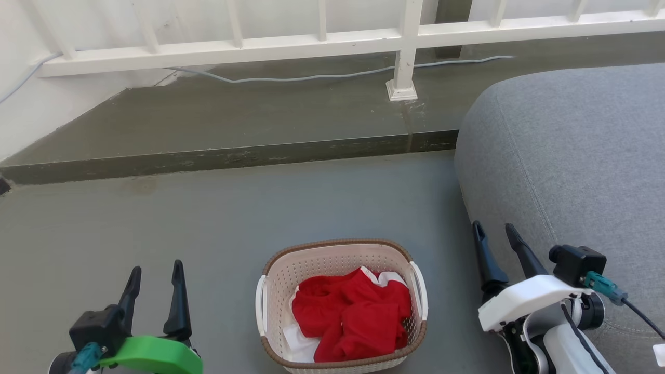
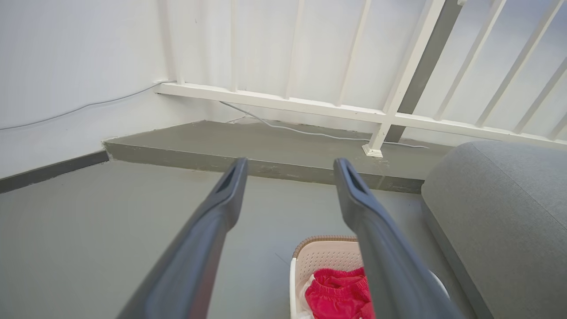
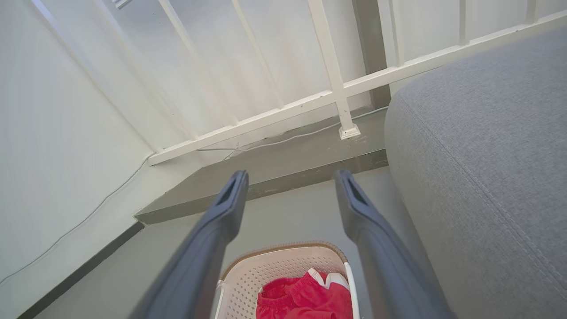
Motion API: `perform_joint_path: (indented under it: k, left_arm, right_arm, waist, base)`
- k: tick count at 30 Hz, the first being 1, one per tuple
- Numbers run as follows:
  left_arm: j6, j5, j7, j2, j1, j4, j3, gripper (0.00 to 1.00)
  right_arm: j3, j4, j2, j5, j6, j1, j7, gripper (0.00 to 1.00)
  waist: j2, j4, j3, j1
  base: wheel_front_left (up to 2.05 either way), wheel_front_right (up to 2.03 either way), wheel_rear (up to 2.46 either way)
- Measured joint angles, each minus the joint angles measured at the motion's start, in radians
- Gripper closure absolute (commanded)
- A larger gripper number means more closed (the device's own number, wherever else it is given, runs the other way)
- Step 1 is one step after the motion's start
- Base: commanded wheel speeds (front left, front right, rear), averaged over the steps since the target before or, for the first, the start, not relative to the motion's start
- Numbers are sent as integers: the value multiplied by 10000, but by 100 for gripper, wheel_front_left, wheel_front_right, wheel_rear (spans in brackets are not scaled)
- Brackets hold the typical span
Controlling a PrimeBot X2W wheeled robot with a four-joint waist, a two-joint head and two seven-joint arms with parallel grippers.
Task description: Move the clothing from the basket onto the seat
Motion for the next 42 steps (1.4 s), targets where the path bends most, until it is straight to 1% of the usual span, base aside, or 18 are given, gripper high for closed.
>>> perform_joint_path:
  k: [5, 9, 15, 18, 21, 42]
  left_arm:
    - [96, 796, -192, 6, 85, -58, -71, 0]
    - [153, 1356, -313, 17, 118, -113, -94, 0]
    - [307, 2217, -529, 27, 275, -286, -142, 0]
    - [349, 2389, -583, 27, 324, -314, -165, 0]
    - [397, 2815, -671, 29, 328, -362, -196, 0]
    - [412, 2759, -671, 12, 334, -359, -163, 0]
  right_arm:
    - [209, -12, -13, -708, -150, -44, -153, 0]
    - [334, -50, -17, -1267, -173, -144, -309, 0]
    - [570, -81, -27, -2150, -322, -144, -495, 0]
    - [616, -100, -31, -2406, -334, -144, -577, 0]
    - [683, -123, -50, -2836, -347, -146, -690, 0]
    - [550, -142, -44, -2899, -345, -146, -698, 0]
  waist:
    - [0, 1, -4, 0]
    - [0, -2, -9, 0]
    - [0, -12, -13, 0]
    - [0, -16, -13, 0]
    - [0, -19, -13, 0]
    - [0, -31, 22, 0]
  base:
    - [0, 0, 0]
    - [0, 0, 0]
    - [0, 0, 0]
    - [0, 0, 0]
    - [0, 0, 0]
    - [0, 0, 0]
